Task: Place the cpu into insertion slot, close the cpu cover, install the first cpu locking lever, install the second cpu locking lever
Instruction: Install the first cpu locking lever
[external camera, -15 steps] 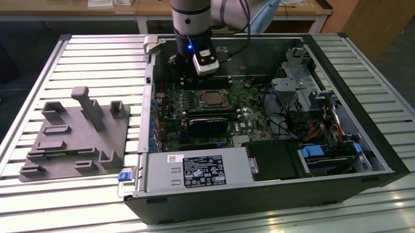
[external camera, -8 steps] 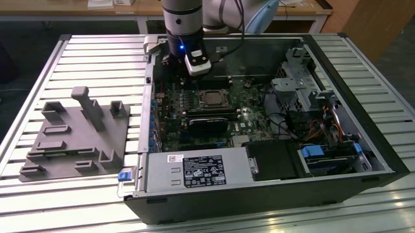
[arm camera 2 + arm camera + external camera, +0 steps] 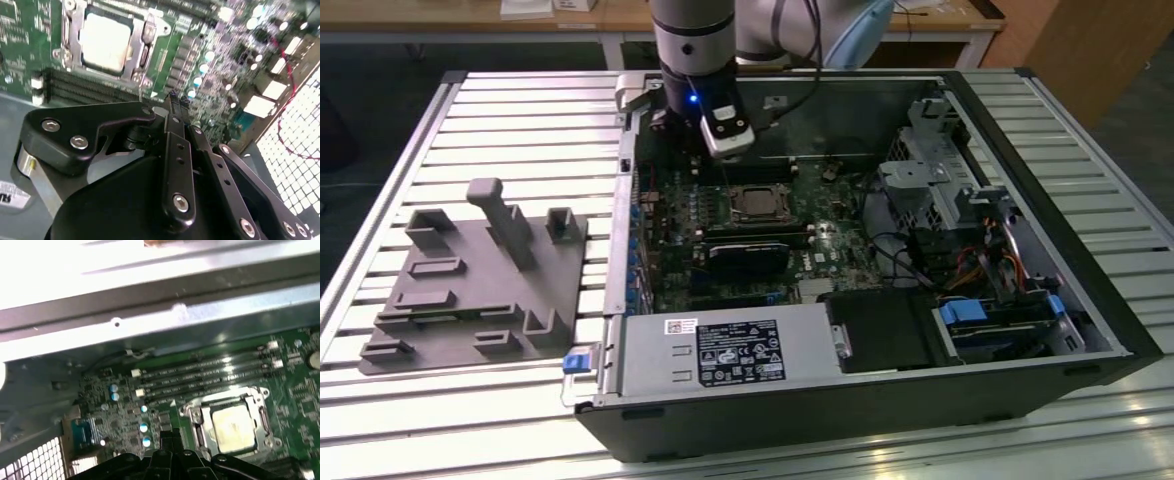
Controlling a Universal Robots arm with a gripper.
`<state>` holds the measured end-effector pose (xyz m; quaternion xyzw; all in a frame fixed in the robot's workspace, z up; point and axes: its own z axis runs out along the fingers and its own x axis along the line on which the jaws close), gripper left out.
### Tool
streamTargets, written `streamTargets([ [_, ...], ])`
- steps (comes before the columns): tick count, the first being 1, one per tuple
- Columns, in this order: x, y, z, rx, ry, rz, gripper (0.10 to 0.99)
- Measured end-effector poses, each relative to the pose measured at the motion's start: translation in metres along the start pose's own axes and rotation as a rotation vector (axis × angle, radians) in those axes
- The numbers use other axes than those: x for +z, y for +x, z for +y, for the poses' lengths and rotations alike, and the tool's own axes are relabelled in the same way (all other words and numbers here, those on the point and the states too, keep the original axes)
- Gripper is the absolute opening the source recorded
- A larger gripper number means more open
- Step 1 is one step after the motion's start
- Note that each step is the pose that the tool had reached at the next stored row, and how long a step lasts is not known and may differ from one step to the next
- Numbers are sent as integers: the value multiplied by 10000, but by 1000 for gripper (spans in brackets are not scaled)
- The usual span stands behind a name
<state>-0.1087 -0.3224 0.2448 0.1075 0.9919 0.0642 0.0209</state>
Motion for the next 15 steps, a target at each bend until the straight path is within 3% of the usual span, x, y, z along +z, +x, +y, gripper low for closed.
streamTargets([
  [7,1,1,0,-403,-701,217,106],
  [11,2,0,0,-541,-1244,351,106],
  [12,2,0,0,-563,-1328,372,106],
  [15,2,1,0,-571,-1341,375,106],
])
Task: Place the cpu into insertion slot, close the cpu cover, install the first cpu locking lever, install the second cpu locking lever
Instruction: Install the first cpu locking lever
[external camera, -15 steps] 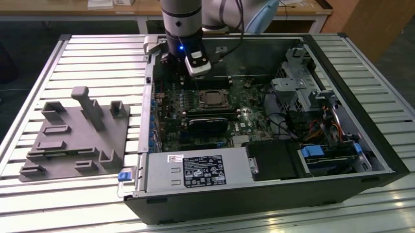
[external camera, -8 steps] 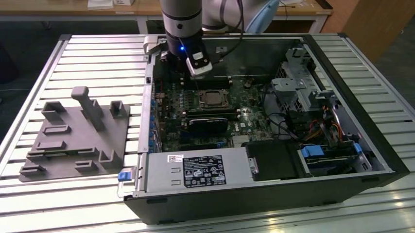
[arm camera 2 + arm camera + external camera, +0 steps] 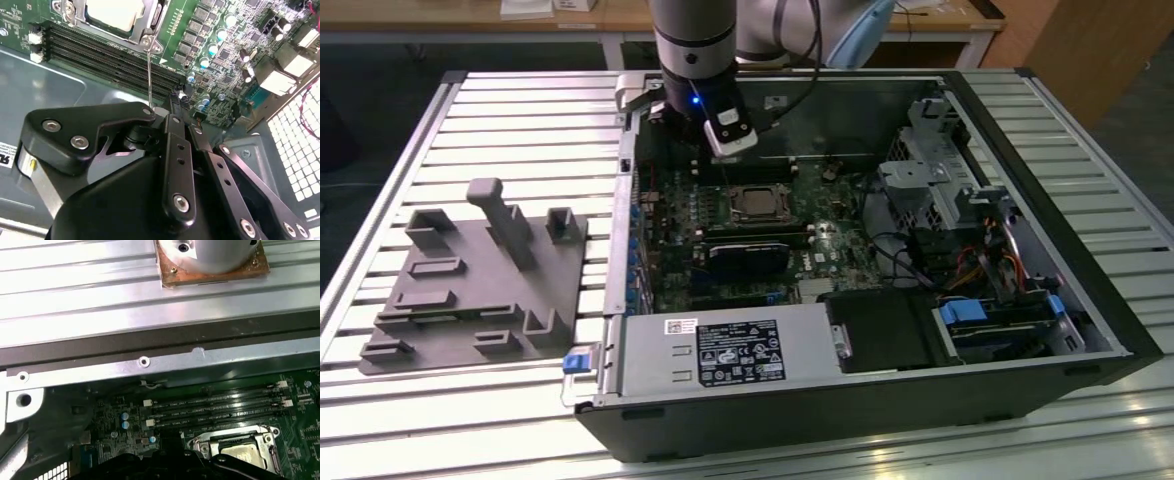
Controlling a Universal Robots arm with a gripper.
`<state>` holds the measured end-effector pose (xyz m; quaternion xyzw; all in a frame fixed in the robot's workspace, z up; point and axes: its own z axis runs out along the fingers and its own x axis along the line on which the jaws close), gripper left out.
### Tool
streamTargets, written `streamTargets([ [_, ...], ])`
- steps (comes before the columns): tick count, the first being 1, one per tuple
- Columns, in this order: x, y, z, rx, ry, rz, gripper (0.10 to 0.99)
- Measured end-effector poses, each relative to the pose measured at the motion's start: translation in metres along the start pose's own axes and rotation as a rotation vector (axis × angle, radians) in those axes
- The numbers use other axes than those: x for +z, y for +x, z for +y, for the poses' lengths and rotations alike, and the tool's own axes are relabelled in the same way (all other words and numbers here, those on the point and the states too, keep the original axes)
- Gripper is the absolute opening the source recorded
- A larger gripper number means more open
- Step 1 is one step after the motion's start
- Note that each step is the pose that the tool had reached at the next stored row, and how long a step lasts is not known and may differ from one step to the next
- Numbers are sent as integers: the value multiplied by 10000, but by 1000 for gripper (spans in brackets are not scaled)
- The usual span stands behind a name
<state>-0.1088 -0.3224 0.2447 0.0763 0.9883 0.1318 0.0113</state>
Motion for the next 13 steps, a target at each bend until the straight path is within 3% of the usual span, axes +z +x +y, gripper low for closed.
streamTargets([
  [4,1,-33,5,1,0,1,106],
  [13,15,-357,53,10,0,-1,106],
])
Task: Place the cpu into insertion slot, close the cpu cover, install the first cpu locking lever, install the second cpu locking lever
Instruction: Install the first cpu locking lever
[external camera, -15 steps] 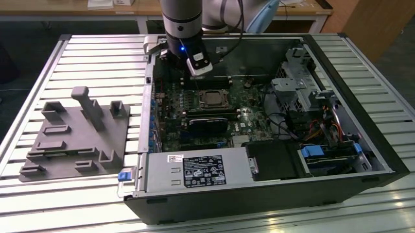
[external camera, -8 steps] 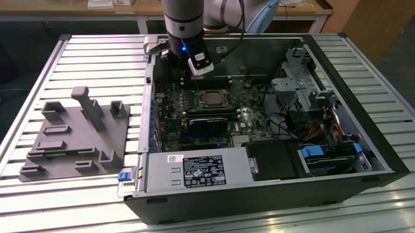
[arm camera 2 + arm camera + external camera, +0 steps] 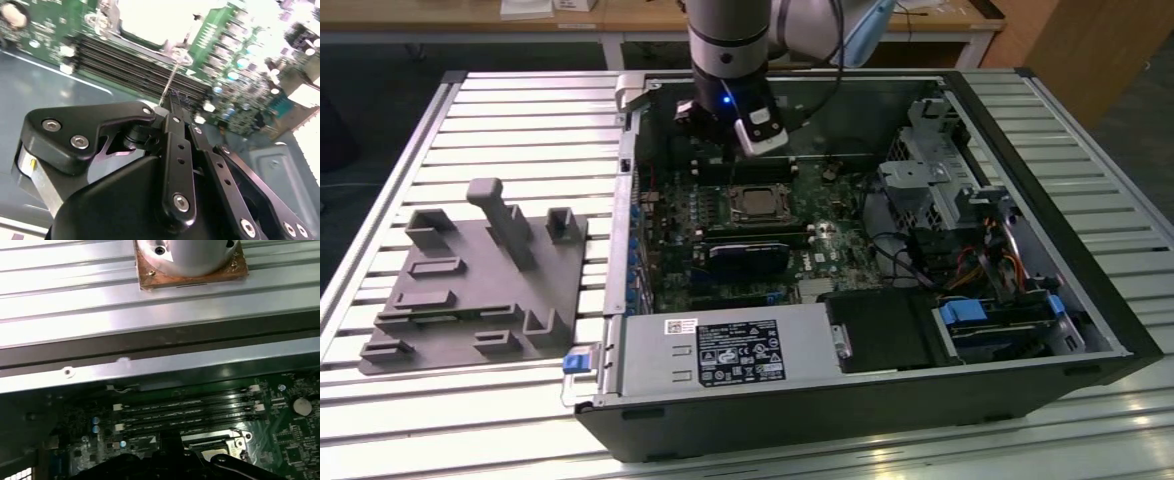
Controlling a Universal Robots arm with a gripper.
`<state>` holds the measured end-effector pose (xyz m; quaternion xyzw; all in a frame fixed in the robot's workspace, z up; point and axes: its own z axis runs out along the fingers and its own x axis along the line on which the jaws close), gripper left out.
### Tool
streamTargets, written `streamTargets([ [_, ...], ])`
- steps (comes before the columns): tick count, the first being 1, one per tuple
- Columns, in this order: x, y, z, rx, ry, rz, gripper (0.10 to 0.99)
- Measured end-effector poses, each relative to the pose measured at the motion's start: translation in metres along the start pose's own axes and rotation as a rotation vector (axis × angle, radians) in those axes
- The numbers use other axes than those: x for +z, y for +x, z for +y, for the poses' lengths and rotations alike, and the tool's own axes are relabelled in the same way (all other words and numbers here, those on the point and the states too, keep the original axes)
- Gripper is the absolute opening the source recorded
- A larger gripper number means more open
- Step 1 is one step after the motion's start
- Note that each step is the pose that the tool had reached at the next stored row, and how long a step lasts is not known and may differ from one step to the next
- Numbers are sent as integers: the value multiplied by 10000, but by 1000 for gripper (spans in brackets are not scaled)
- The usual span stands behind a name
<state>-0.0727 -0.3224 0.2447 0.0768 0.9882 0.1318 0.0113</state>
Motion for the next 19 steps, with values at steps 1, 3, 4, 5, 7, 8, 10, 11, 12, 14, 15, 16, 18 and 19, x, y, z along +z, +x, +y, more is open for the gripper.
streamTargets([
  [1,2,-40,6,-1,0,0,106],
  [3,5,-116,17,0,1,1,106],
  [4,6,-146,22,-1,0,1,106],
  [5,7,-170,26,-2,3,1,106],
  [7,8,-196,29,-3,20,-1,106],
  [8,9,-197,30,-2,40,-5,106],
  [10,10,-197,29,-9,74,-46,106],
  [11,14,-197,28,-16,74,-76,106],
  [12,18,-197,26,-28,67,-129,106],
  [14,28,-197,24,-57,47,-259,106],
  [15,33,-197,23,-76,38,-336,106],
  [16,38,-196,22,-93,29,-411,106],
  [18,46,-197,20,-119,35,-510,106],
  [19,49,-197,20,-130,77,-542,106],
])
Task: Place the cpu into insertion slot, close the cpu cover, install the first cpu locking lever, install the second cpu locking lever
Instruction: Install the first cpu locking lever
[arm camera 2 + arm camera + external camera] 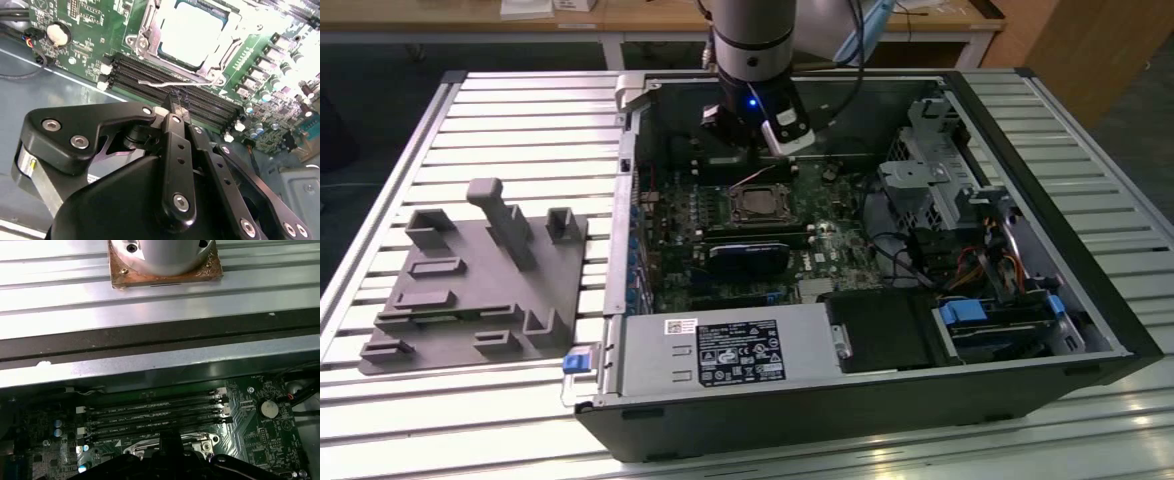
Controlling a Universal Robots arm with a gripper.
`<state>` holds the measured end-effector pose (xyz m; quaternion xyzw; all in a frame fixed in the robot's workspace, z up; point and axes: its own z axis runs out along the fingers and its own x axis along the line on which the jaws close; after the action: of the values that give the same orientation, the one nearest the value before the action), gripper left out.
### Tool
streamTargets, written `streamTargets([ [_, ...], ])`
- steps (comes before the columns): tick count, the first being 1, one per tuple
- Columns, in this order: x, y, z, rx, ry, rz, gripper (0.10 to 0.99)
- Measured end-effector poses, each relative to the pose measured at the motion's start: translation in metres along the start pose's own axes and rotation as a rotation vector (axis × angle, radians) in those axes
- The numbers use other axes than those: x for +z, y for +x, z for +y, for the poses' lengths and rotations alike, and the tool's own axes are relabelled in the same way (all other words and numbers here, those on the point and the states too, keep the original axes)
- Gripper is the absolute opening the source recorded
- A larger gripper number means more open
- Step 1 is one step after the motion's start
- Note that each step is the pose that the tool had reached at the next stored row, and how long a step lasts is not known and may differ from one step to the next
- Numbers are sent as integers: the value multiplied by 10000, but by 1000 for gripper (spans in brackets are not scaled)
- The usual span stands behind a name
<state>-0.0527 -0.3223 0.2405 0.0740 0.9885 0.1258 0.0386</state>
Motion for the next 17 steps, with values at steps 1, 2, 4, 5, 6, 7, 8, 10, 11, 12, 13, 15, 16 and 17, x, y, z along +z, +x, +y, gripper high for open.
streamTargets([
  [1,2,1,0,-12,83,-37,106],
  [2,4,1,0,-22,165,-66,106],
  [4,9,1,1,-39,312,-121,106],
  [5,16,2,2,-47,345,-150,106],
  [6,26,3,1,-53,349,-183,106],
  [7,35,4,0,-57,350,-215,106],
  [8,45,4,-2,-60,348,-241,106],
  [10,66,6,-6,-65,340,-290,106],
  [11,77,7,-8,-68,338,-311,106],
  [12,89,8,-10,-72,334,-330,106],
  [13,101,8,-12,-75,331,-347,106],
  [15,127,10,-16,-78,327,-373,106],
  [16,141,11,-18,-79,325,-383,106],
  [17,153,12,-20,-76,325,-389,106],
])
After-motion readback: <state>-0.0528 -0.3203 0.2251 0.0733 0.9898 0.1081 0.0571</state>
